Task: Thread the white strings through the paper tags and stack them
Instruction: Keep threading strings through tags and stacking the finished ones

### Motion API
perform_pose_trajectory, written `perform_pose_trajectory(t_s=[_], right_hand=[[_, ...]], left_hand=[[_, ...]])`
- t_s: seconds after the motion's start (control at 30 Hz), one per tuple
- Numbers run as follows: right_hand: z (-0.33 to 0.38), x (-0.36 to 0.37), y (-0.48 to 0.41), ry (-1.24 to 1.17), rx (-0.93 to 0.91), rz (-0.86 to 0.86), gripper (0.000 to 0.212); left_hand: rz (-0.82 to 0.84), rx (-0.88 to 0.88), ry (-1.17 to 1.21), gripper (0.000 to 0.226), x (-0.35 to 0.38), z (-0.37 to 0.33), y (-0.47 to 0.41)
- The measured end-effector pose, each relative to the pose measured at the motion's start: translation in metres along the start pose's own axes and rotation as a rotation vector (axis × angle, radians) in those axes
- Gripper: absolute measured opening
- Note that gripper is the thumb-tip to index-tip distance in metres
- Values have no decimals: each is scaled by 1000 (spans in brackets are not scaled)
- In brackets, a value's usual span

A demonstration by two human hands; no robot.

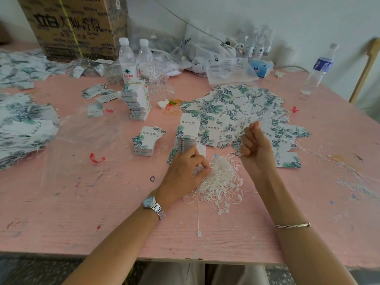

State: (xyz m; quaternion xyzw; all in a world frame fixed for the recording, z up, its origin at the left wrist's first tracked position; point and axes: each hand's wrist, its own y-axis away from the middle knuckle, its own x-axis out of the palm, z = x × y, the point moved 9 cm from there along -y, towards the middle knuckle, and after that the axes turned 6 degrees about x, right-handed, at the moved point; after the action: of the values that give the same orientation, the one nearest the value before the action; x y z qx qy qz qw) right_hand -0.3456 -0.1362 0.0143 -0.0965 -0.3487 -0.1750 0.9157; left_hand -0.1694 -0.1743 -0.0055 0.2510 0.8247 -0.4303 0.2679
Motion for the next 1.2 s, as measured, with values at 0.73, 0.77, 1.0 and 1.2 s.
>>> perform_pose_trajectory(t_s=[0.73, 0.77, 1.0, 1.2], right_hand=[[-21, 11, 3, 525, 60, 35, 17], [-23, 11, 3, 544, 65, 40, 18], [-29, 13, 4, 622, 76, 23, 17], [-32, 13, 4, 672, 77, 15, 10]], left_hand=[[-510, -237, -411, 34, -70, 20, 11], [-470, -239, -439, 36, -68, 22, 9], [-415, -211, -486, 29, -60, 23, 4], [-558, -128, -518, 23, -73, 12, 9]])
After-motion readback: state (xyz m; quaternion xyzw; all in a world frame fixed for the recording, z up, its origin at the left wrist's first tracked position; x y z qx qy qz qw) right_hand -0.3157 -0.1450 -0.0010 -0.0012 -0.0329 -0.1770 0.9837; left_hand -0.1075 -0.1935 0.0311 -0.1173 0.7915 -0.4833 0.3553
